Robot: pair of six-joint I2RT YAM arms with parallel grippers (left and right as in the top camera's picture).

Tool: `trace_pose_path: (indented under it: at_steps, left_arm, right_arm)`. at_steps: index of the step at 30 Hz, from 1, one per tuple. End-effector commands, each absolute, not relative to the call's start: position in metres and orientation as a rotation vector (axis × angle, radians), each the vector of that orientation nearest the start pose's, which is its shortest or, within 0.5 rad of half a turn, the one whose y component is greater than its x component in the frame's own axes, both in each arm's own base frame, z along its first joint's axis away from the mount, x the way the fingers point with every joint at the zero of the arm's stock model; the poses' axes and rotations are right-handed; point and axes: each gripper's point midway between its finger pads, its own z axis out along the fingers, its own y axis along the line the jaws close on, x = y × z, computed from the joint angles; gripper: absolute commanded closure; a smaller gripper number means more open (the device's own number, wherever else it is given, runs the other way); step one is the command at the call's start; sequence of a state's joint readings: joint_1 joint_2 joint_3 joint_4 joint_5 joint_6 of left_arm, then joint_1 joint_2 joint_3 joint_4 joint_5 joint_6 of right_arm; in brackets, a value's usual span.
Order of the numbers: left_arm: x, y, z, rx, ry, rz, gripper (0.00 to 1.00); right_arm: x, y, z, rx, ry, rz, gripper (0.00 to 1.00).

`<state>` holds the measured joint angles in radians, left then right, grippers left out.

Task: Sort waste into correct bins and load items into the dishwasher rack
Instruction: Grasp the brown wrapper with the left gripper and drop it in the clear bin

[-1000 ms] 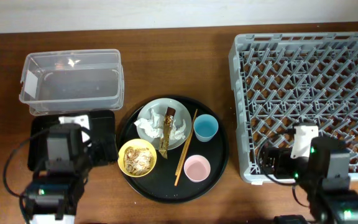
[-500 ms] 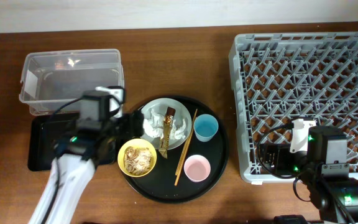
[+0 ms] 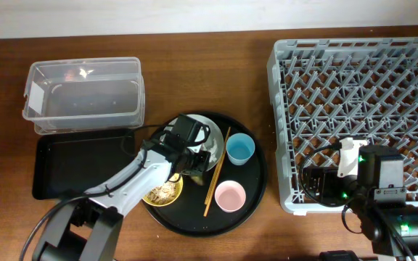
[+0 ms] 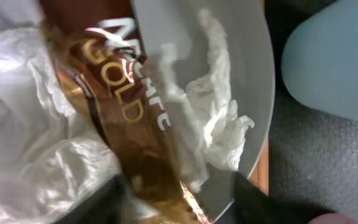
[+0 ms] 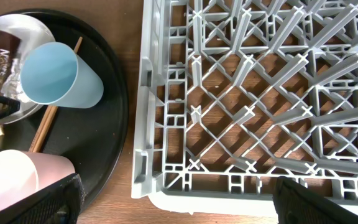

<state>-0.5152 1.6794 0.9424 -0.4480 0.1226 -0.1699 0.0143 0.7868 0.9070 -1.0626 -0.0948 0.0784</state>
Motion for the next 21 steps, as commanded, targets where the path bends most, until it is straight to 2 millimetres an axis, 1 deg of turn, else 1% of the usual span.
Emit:
trace_pose_path:
  at_steps: [1, 2, 3, 4, 6, 8, 10, 11, 13, 14, 15, 16, 18, 20, 21]
  left_arm:
    - [0.306, -0.197, 0.028, 0.521, 2.751, -0.326, 0.75]
    - [0.306, -0.197, 0.029, 0.522, 2.749, -0.327, 0.86]
    - [0.306, -0.197, 0.032, 0.521, 2.746, -0.327, 0.91]
    - [0.307, -0.197, 0.036, 0.519, 2.739, -0.324, 0.92]
    - [0.314, -0.184, 0.053, 0.489, 2.702, -0.221, 0.99]
    - [0.325, -0.169, 0.086, 0.439, 2.616, -0.112, 0.99]
    - [0.336, -0.162, 0.124, 0.386, 2.505, -0.073, 1.00]
    - [0.342, -0.153, 0.143, 0.343, 2.448, -0.042, 0.99]
    - [0.354, -0.129, 0.173, 0.235, 2.359, -0.018, 0.99]
    - [0.362, -0.115, 0.183, 0.177, 2.326, -0.011, 0.99]
    - [0.368, -0.106, 0.186, 0.140, 2.312, -0.003, 0.99]
    - [0.382, -0.081, 0.191, 0.047, 2.281, 0.021, 0.99]
    - [0.395, -0.056, 0.195, -0.037, 2.249, 0.048, 1.00]
    - [0.417, -0.019, 0.194, -0.154, 2.201, 0.090, 0.99]
    - [0.423, -0.009, 0.191, -0.183, 2.188, 0.101, 0.99]
  right_arm:
    - [0.216, 0.019, 0.200, 0.050, 2.490, 0.160, 0.02]
    - [0.216, 0.019, 0.200, 0.049, 2.490, 0.160, 0.02]
    - [0.216, 0.019, 0.200, 0.050, 2.490, 0.160, 0.02]
    - [0.216, 0.019, 0.200, 0.050, 2.491, 0.160, 0.02]
    - [0.216, 0.019, 0.200, 0.049, 2.491, 0.160, 0.02]
    - [0.216, 0.019, 0.200, 0.049, 2.491, 0.160, 0.02]
    - [0.216, 0.019, 0.200, 0.049, 2.490, 0.160, 0.02]
    - [0.216, 0.019, 0.200, 0.049, 2.491, 0.160, 0.02]
    - [0.216, 0.019, 0.200, 0.049, 2.491, 0.160, 0.02]
    - [0.216, 0.019, 0.200, 0.049, 2.491, 0.160, 0.02]
    - [0.216, 0.019, 0.200, 0.049, 2.490, 0.160, 0.02]
    - [0.216, 0.019, 0.199, 0.049, 2.491, 0.160, 0.02]
    - [0.216, 0.019, 0.199, 0.049, 2.493, 0.160, 0.02]
    - [0.216, 0.019, 0.199, 0.050, 2.493, 0.160, 0.02]
    - [0.216, 0.019, 0.199, 0.049, 2.493, 0.160, 0.02]
